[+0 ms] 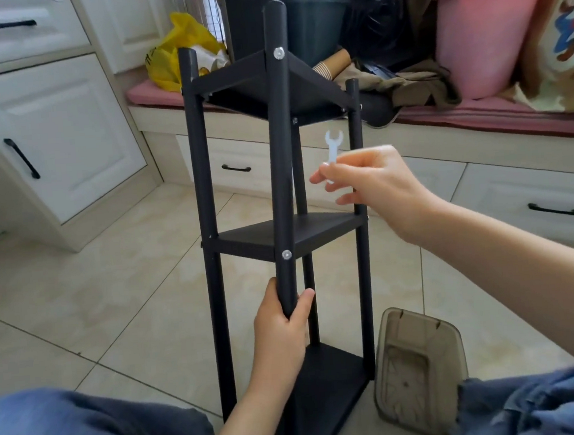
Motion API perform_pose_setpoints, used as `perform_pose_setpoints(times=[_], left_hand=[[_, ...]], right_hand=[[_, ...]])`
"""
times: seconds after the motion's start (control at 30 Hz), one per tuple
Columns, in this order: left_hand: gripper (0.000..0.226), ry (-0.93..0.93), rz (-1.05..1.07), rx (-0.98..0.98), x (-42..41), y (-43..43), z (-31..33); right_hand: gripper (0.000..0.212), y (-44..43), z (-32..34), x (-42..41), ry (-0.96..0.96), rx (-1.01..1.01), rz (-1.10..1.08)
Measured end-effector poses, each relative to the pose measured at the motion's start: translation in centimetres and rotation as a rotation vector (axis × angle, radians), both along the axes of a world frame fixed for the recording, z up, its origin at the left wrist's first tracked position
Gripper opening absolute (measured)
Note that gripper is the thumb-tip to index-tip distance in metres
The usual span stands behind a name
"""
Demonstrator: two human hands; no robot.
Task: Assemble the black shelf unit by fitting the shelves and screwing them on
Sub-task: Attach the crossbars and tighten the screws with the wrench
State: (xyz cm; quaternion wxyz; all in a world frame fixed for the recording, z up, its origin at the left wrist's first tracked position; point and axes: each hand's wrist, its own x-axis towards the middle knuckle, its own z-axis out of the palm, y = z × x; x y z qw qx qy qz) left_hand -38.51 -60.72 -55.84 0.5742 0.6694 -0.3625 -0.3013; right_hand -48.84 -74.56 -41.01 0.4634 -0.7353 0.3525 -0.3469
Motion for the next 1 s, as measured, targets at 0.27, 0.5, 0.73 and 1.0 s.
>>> perform_pose_setpoints(times=[0.27,0.5,0.73,1.0], left_hand=[[0.016,0.016,-0.018,-0.003,0.7,0.0,-0.1],[0.017,-0.026,-0.062,0.003,0.8,-0.1,-0.2],[0.011,-0.08,-0.069,0.037,0.7,-0.5,0.0],[0.017,-0.135,-0.014,0.002,0.3,-0.8,0.0]], right_hand=[[0.029,3.0,-7.9,-0.5,0.04,0.176,-0.121],[0.028,8.4,-14.8,1.0,-0.181,0.315,-0.245],[0.026,7.7,-14.1,1.8,-0.119,0.206,-0.197],[0.02,8.0,-15.7,2.0,-0.142,0.234,-0.267]])
